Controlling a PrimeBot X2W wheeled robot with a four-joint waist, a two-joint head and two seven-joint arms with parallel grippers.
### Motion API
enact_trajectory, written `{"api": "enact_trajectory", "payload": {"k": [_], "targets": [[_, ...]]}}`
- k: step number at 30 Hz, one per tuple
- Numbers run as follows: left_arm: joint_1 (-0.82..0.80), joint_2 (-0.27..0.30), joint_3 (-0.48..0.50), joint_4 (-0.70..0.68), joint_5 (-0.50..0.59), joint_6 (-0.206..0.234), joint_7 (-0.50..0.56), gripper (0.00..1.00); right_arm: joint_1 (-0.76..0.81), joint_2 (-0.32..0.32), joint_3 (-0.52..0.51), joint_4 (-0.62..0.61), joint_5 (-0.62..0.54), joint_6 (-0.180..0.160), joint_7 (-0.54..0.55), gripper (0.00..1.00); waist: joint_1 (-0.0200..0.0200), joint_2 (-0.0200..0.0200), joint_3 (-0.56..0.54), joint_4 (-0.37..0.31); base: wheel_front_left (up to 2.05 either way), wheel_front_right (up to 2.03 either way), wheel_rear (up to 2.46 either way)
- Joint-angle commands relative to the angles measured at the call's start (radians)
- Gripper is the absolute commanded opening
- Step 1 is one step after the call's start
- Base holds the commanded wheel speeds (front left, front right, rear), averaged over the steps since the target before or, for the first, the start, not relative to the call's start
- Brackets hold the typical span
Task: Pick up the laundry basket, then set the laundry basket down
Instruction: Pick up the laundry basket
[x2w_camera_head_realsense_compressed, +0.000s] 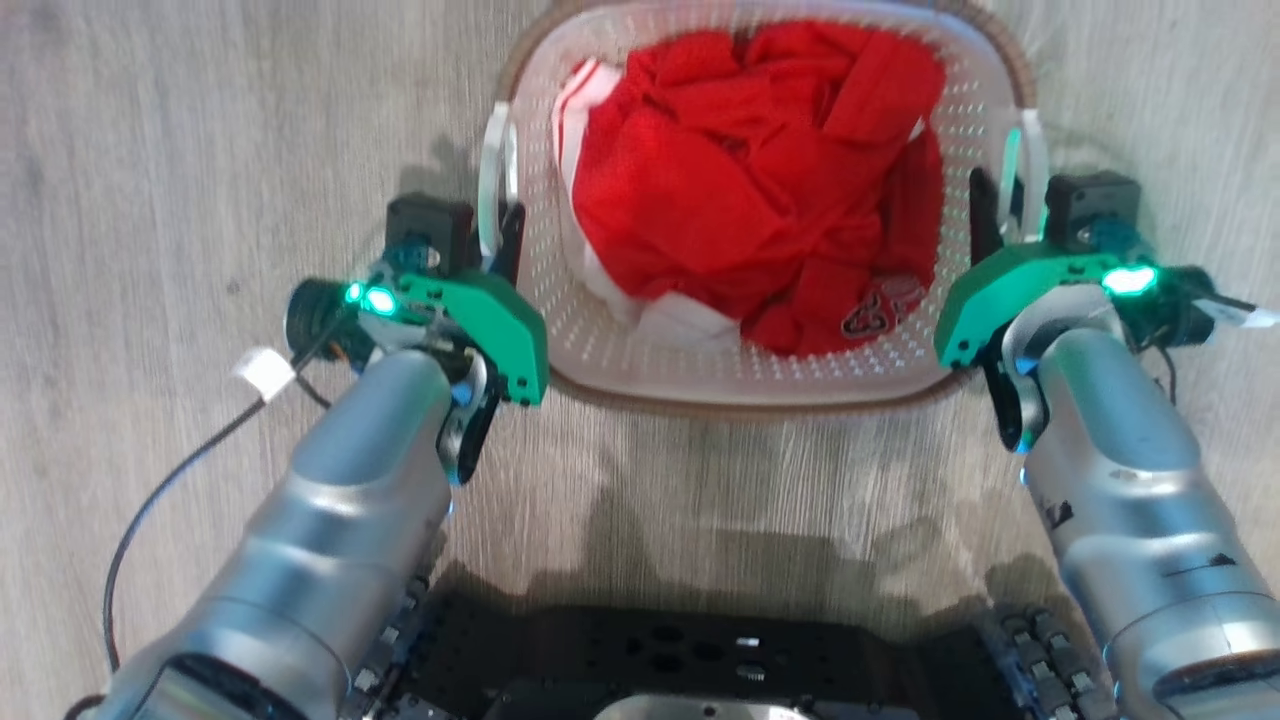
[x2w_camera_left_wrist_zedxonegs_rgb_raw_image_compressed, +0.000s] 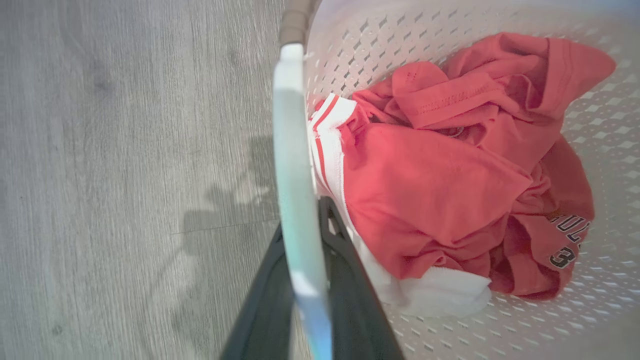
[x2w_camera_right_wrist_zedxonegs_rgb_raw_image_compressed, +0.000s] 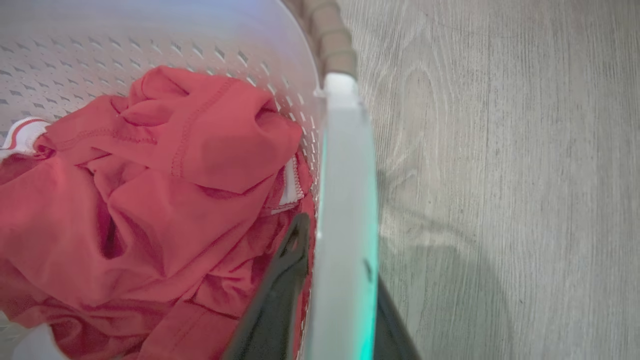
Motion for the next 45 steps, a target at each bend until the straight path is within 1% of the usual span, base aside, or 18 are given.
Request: {"api": "enact_trajectory", "payload": {"k": [1,6,12,17,18,21,31,45], "targets": [[0.038,0.022,-0.001,-0.013,-0.008,0.001,-0.01,0.0,0.057,0.023,0.04,0.009,0.002,0.0,-0.005,0.0,0.0,0.0,-0.034,-0.003,0.0,0.0,0.0],[0.077,0.022,-0.031,0.015,-0.045,0.0,-0.01,0.0,0.071,0.023,0.069,0.065,0.039,0.0,-0.005,0.0,0.0,0.0,-0.105,-0.008,0.0,0.0,0.0],[0.129,0.022,-0.069,0.061,-0.1,-0.004,-0.01,0.0,0.094,0.023,0.133,0.135,0.102,0.0,-0.005,0.0,0.0,0.0,-0.211,-0.014,0.0,0.0,0.0],[0.173,0.022,-0.102,0.101,-0.146,-0.011,-0.01,0.0,0.127,0.023,0.205,0.182,0.173,0.0,-0.005,0.0,0.0,0.0,-0.305,-0.021,0.0,0.0,0.0],[0.194,0.022,-0.116,0.119,-0.165,-0.015,-0.01,0.0,0.145,0.023,0.239,0.207,0.207,0.0,-0.005,0.0,0.0,0.0,-0.347,-0.025,0.0,0.0,0.0],[0.23,0.022,-0.14,0.147,-0.194,-0.021,-0.01,0.0,0.179,0.023,0.298,0.234,0.269,0.0,0.003,0.0,0.0,0.0,-0.412,-0.031,0.0,0.0,0.0],[0.337,0.022,-0.219,0.222,-0.287,-0.035,0.02,0.0,0.282,0.023,0.483,0.269,0.447,0.0,0.099,0.0,0.0,0.0,-0.609,-0.055,0.0,0.0,0.0],[0.422,0.022,-0.276,0.274,-0.331,-0.049,0.031,0.0,0.383,0.023,0.646,0.257,0.572,0.0,0.174,0.0,0.0,0.0,-0.8,-0.089,0.0,0.0,0.0]]}}
